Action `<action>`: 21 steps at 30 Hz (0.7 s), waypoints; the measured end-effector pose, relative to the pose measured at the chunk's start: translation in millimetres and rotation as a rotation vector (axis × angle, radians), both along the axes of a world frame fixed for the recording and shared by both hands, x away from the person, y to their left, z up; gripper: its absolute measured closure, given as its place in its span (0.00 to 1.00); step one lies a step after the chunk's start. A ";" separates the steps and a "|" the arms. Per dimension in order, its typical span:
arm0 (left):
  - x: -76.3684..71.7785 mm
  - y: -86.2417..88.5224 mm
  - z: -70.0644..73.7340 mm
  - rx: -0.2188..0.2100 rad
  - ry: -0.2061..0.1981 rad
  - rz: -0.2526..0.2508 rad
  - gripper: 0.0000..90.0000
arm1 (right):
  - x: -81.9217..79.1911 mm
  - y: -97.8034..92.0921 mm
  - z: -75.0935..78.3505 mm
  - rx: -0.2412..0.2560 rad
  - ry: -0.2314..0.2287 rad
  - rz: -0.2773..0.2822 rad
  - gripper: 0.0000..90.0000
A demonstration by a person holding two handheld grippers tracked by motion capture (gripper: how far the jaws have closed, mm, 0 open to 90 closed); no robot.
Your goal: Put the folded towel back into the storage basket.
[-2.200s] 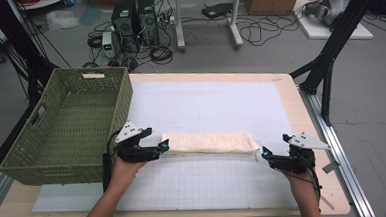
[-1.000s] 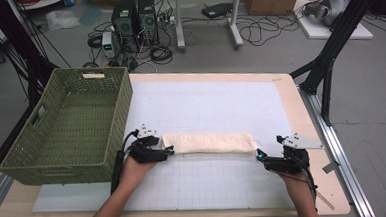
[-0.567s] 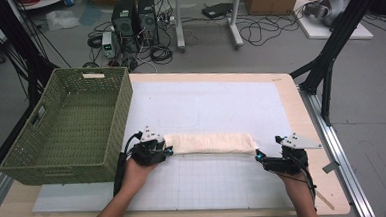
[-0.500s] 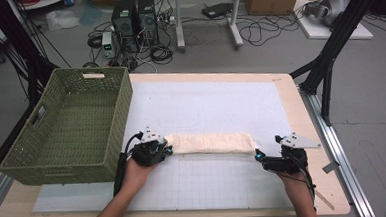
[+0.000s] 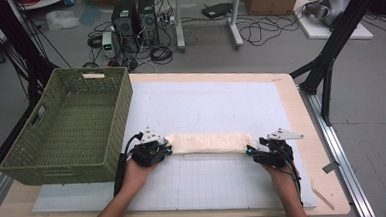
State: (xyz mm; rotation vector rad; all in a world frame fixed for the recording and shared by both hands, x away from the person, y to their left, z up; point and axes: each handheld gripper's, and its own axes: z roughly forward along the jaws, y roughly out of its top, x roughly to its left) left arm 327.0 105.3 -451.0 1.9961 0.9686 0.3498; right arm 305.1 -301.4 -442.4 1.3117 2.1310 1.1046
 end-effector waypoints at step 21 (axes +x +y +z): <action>-1.0 0.5 -0.3 -0.003 -0.004 -0.002 0.89 | -2.6 13.5 -6.3 0.027 0.088 0.027 0.85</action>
